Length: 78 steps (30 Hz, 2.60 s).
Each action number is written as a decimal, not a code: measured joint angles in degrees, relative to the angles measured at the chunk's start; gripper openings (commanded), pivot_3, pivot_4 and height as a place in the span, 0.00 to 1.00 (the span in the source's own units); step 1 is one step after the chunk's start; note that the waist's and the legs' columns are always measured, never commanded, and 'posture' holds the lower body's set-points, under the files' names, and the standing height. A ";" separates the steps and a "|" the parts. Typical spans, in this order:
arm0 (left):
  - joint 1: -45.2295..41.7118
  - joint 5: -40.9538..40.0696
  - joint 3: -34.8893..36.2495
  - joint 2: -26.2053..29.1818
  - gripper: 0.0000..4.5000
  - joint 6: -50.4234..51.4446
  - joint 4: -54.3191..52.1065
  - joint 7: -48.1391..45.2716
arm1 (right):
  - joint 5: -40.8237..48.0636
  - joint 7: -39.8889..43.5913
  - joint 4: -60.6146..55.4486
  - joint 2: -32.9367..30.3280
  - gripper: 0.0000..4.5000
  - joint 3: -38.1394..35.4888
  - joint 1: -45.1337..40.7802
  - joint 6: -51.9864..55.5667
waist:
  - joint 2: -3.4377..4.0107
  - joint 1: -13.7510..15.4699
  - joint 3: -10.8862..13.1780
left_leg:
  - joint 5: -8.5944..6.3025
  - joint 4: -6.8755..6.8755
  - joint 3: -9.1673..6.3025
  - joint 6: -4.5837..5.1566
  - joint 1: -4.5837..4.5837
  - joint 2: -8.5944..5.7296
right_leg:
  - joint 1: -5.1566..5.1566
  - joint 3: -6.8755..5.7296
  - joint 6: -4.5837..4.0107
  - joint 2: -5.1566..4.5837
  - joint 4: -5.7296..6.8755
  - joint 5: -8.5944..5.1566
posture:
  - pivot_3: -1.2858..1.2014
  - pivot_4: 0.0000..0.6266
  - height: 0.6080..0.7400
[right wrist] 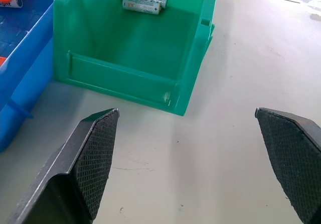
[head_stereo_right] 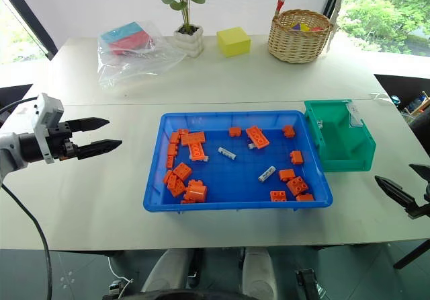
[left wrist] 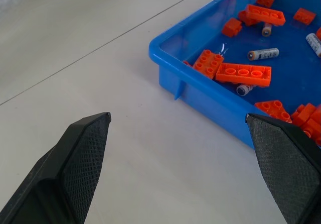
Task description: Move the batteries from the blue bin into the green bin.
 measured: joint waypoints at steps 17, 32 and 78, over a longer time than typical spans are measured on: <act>-1.04 0.00 -0.65 -0.03 1.00 -0.01 1.07 -0.21 | 0.21 -0.34 0.00 -0.10 0.99 -0.01 -1.17 0.70 | 0.00 0.00 0.00 | 0.00 0.00 0.04 0.00 0.02 0.01 | 0.00 0.02 -0.01 0.01 0.00 0.01 | 0.52 0.24 0.71; -1.21 -5.26 -0.09 -0.53 1.00 4.60 -5.16 -2.19 | 11.56 -5.70 -10.29 -14.71 0.99 21.05 -35.55 21.58 | -0.04 -0.52 0.02 | 0.00 0.00 0.23 0.00 0.16 0.26 | -0.06 0.13 -0.18 0.06 0.01 0.10 | 0.52 0.24 0.71; -4.53 -3.66 -1.58 1.65 1.00 3.27 -2.17 -5.84 | -1.58 -43.13 19.80 51.09 0.99 58.67 -80.07 59.57 | -0.17 -3.30 0.01 | 0.19 0.01 0.19 -0.25 -0.39 0.10 | -1.07 0.21 0.03 0.26 1.04 0.33 | 0.52 0.24 0.71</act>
